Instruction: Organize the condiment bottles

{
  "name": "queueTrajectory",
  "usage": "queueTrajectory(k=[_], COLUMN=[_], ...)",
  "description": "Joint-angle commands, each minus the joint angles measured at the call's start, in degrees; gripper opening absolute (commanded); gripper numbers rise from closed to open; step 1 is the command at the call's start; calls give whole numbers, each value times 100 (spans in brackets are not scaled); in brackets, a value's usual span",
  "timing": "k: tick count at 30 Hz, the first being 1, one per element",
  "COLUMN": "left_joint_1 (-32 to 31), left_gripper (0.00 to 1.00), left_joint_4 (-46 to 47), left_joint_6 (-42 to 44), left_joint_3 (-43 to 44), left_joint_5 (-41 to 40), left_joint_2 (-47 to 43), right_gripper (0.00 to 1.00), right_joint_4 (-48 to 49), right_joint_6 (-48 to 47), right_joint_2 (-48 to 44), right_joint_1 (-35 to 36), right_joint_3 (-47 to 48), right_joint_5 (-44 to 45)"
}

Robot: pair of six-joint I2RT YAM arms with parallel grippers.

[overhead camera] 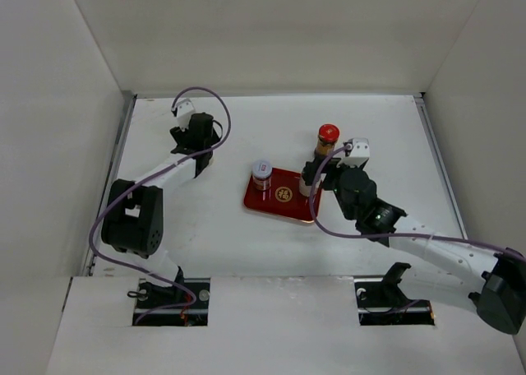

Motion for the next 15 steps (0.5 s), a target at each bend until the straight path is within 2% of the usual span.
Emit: queueTrajectory(k=[1, 4, 8, 15], left_joint_1=[-101, -390, -970, -2367], left_gripper=[44, 40, 40, 40], left_joint_4=[122, 201, 315, 315], left_joint_6=[31, 119, 303, 462], left_joint_3=[18, -149, -203, 140], left_joint_5=[-173, -419, -446, -297], left_joint_2=[-586, -1289, -2116, -2302], right_gripper=[100, 100, 100, 100], right_joint_4=[246, 264, 273, 308], right_joint_6=[-60, -17, -8, 167], right_joint_2=[-150, -193, -255, -510], right_joint_1=[-152, -249, -346, -671], right_joint_3=[-95, -148, -218, -403], right_joint_5=[-88, -97, -62, -61])
